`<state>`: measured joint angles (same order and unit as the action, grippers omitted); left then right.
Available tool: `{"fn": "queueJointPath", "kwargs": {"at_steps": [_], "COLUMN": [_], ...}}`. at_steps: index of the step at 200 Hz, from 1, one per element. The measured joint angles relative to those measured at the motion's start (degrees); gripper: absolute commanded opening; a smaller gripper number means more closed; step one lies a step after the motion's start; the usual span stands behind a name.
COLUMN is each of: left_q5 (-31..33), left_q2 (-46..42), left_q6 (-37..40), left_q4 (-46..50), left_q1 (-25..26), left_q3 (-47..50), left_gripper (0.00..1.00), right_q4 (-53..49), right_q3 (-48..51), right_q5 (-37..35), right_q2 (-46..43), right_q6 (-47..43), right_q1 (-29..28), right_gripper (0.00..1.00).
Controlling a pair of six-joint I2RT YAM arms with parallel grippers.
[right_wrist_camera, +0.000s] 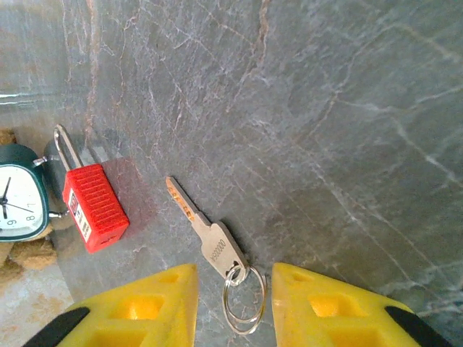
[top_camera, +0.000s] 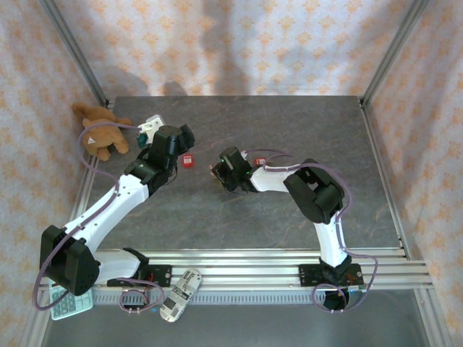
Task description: Unlock with the key
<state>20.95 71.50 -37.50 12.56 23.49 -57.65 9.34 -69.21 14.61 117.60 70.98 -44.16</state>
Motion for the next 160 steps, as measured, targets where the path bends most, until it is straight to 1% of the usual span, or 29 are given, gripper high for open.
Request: {"fn": "queueJointPath", "kwargs": {"at_steps": [55,91,132,160], "left_q5": [-0.02,-0.2,-0.87,-1.05], "left_q2": [0.0,0.0,0.11,0.44], "left_q6": [0.0,0.0,0.0,0.0], "left_q4": [-0.04,-0.17,-0.22,-0.24], "left_q1": [-0.66,-0.66,-0.66,-0.68], "left_q3": [0.0,0.0,0.0,0.0], "left_gripper": [0.98,0.98,0.98,0.98], "right_q4": [2.58,2.71,5.25,8.33], "right_q3": [0.0,0.0,1.29,2.75], "right_q5": [1.97,2.16,1.86,1.07], "right_q2": [1.01,1.14,0.9,0.63], "right_q6": [1.9,2.08,2.93,4.35], "right_q1": [-1.18,-1.33,-1.46,-1.73], "right_gripper": [0.27,0.26,0.34,0.35]}}
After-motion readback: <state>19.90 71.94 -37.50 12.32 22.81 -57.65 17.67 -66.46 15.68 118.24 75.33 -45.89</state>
